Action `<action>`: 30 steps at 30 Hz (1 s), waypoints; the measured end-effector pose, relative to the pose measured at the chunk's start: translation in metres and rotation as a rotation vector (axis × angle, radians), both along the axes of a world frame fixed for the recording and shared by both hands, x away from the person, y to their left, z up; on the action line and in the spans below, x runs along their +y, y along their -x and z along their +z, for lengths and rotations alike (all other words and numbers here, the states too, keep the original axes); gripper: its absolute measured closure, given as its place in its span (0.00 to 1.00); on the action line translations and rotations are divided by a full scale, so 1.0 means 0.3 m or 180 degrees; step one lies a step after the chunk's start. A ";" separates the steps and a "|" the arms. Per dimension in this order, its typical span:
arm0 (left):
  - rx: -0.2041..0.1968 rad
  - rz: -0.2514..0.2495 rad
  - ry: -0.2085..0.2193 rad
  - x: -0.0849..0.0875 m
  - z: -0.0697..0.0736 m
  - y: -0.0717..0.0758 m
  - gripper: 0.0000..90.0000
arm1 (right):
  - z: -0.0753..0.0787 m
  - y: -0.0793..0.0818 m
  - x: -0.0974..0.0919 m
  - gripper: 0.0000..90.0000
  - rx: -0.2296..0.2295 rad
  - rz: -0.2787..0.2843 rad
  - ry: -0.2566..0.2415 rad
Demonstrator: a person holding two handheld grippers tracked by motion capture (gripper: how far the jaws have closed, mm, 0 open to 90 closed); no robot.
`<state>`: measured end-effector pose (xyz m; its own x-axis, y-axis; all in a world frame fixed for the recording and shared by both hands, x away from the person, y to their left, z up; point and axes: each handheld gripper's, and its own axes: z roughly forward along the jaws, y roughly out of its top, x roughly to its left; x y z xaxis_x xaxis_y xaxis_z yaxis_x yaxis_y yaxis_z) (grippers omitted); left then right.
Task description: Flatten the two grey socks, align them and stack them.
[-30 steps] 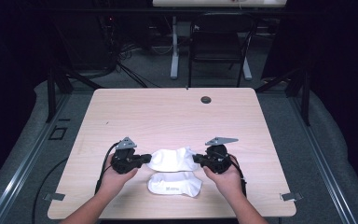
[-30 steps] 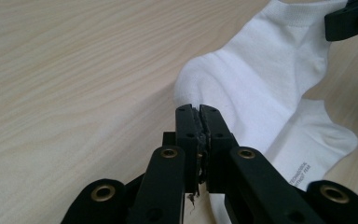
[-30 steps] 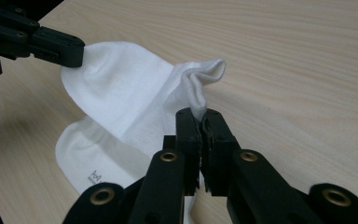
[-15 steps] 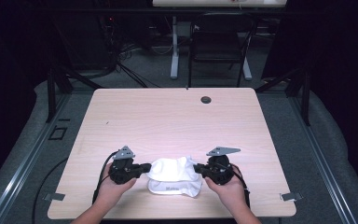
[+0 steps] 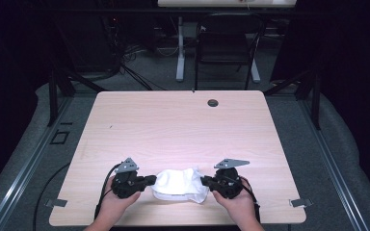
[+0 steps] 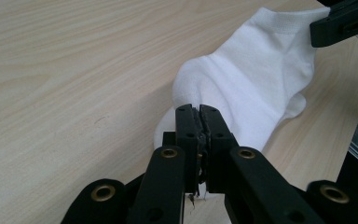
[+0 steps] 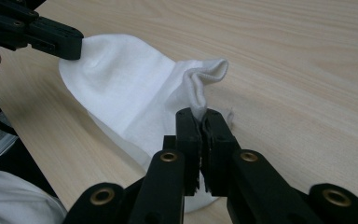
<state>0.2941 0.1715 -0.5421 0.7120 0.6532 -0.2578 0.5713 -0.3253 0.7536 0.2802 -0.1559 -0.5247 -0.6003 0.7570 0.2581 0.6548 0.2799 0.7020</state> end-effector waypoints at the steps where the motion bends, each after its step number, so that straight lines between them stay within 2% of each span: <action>1: 0.0006 0.0004 0.0000 -0.001 -0.003 0.003 0.97 | -0.002 0.003 0.000 0.96 0.0005 -0.0004 0.0003; 8: 0.0036 -0.0024 -0.0026 -0.008 -0.020 0.017 0.97 | -0.021 0.019 -0.003 0.96 0.0069 -0.0017 0.0021; 13: 0.0027 -0.0030 -0.0067 -0.016 -0.035 0.020 0.97 | -0.033 0.024 -0.004 0.96 0.0063 -0.0032 0.0045; 30: 0.0102 -0.0023 -0.0130 -0.025 -0.076 0.006 0.97 | -0.069 0.016 -0.010 0.96 0.0151 -0.0046 0.0101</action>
<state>0.2922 0.1639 -0.5650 0.7085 0.6585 -0.2538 0.5925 -0.3596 0.7209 0.2754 -0.1590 -0.5453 -0.5770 0.7737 0.2617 0.6912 0.2919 0.6611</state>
